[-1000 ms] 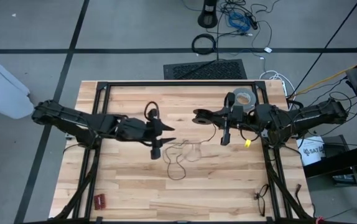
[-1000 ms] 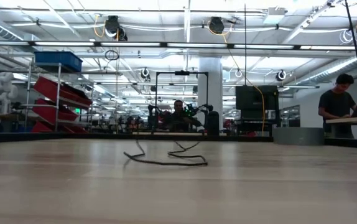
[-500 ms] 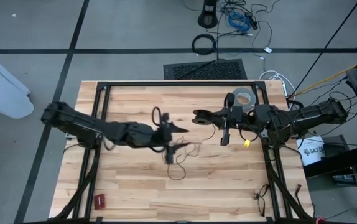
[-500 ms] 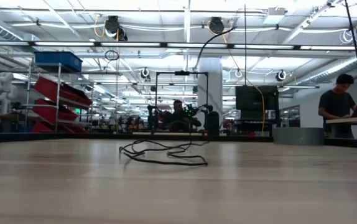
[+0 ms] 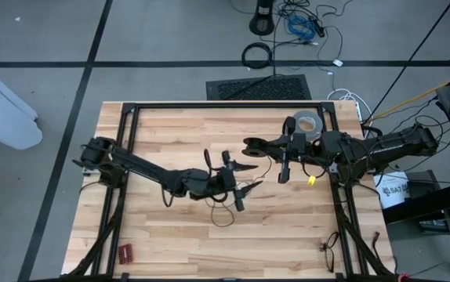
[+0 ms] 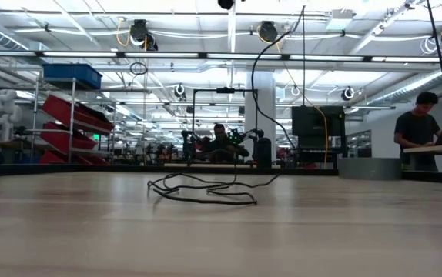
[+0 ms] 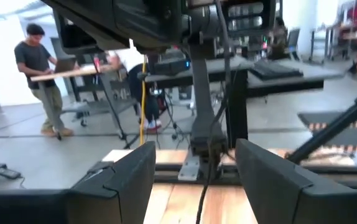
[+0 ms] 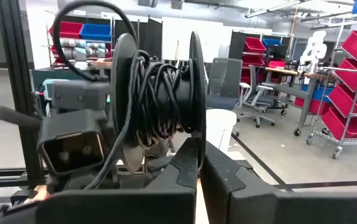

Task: Coil cords
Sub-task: Coil the black wire onto the spool

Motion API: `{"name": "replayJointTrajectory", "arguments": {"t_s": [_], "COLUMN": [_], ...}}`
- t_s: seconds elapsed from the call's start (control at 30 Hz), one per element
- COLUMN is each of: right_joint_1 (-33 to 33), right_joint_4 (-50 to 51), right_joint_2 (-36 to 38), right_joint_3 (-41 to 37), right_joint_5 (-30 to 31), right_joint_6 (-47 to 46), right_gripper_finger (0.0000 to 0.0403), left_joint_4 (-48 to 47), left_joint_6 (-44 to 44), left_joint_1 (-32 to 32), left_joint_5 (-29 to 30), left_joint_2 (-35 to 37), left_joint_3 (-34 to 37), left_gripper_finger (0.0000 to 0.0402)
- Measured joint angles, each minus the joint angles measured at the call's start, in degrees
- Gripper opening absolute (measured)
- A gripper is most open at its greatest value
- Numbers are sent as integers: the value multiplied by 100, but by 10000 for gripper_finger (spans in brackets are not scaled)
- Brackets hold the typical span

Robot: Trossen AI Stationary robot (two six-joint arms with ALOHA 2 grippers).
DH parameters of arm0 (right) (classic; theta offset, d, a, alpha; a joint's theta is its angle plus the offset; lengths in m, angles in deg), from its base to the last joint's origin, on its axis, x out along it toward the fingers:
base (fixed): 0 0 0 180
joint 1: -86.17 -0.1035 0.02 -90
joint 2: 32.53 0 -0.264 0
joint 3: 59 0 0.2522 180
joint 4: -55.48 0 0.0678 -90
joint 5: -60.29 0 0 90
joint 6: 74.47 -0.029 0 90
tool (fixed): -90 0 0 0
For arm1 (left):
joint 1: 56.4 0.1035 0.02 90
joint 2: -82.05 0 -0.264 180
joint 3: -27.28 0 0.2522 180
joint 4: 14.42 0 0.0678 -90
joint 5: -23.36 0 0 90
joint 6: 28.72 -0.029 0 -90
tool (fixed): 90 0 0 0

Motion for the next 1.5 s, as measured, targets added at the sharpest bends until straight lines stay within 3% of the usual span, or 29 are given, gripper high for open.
{"name": "replayJointTrajectory", "arguments": {"t_s": [0.27, 0.37, 0.57, 0.77, 0.97, 1.5], "right_joint_1": [0, 0, 0, 0, 0, -2], "right_joint_4": [3, 4, 2, 2, 1, -1], "right_joint_2": [0, 0, 0, 0, 0, -2], "right_joint_3": [0, 0, 0, 0, 0, 0], "right_joint_5": [0, 0, 0, 0, 0, 0], "right_joint_6": [1, 2, 7, 15, 24, 24], "right_gripper_finger": [0, 0, 0, 0, 0, 0], "left_joint_4": [659, 767, 656, 660, 746, 876], "left_joint_6": [-16, 19, 226, 517, 624, 624], "left_joint_1": [2, 22, 186, 338, 378, 378], "left_joint_5": [-104, -432, -633, -1259, -1294, -1402], "left_joint_2": [-427, -468, -475, -478, -610, -670], "left_joint_3": [0, 0, 0, 0, -4, -4], "left_gripper_finger": [229, 229, 228, 228, 226, 141]}}
